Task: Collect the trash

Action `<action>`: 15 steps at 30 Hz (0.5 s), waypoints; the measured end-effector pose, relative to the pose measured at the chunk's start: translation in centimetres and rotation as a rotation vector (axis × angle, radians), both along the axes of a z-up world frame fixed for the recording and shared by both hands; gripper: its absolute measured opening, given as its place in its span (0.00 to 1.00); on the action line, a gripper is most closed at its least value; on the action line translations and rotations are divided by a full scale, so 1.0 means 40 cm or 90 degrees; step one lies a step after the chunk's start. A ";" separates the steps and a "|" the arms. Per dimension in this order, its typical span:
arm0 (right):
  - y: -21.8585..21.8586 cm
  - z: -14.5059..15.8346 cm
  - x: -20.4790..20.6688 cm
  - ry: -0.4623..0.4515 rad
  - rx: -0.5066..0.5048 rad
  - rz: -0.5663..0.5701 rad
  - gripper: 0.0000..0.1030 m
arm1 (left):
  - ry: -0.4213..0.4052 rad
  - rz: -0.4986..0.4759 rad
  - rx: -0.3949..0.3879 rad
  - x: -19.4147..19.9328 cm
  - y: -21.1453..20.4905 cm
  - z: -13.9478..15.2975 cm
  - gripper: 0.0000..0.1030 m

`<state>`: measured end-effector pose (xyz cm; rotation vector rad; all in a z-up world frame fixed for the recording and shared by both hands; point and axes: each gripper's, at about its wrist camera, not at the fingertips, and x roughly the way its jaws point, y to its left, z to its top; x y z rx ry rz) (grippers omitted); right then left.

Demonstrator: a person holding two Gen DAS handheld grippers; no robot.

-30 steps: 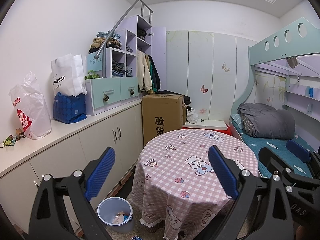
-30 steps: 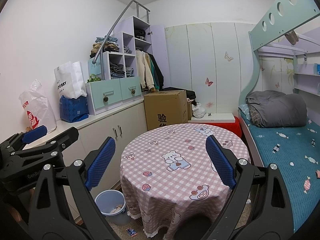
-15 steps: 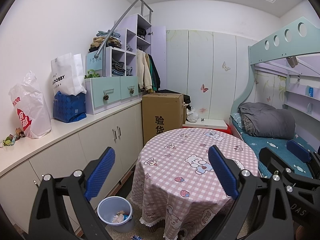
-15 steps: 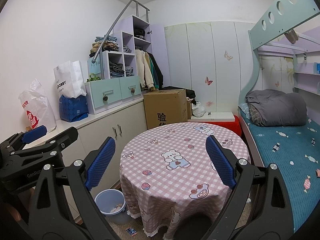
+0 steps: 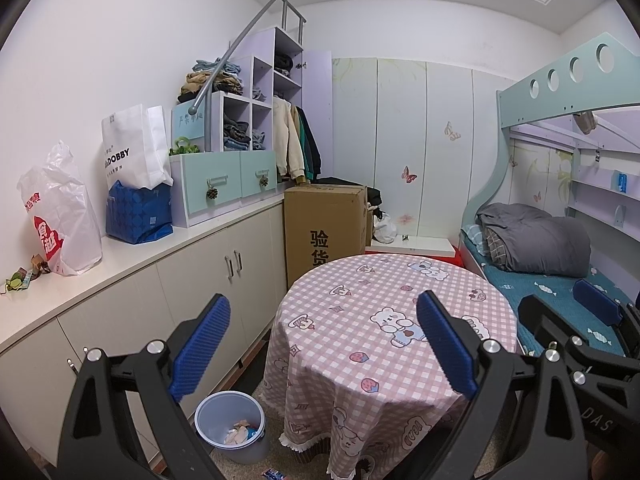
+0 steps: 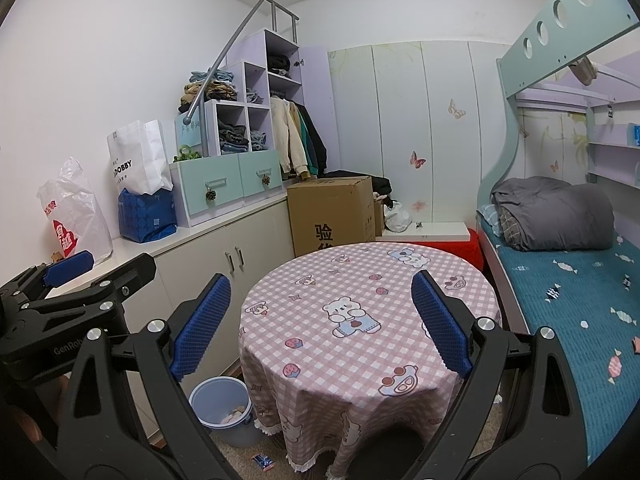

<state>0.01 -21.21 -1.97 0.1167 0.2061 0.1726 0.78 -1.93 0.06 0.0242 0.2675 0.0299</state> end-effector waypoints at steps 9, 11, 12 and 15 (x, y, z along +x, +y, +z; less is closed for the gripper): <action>0.002 -0.010 0.005 0.002 -0.001 0.001 0.88 | 0.003 0.000 0.001 0.000 0.007 -0.018 0.90; 0.002 -0.012 0.004 0.003 0.002 0.001 0.88 | 0.004 0.001 0.002 0.005 0.008 -0.020 0.90; 0.002 -0.011 0.005 0.003 0.002 0.001 0.88 | 0.006 0.002 0.002 0.008 0.010 -0.023 0.90; 0.006 -0.011 0.016 0.006 0.003 0.003 0.88 | 0.010 0.004 0.004 0.019 0.013 -0.026 0.90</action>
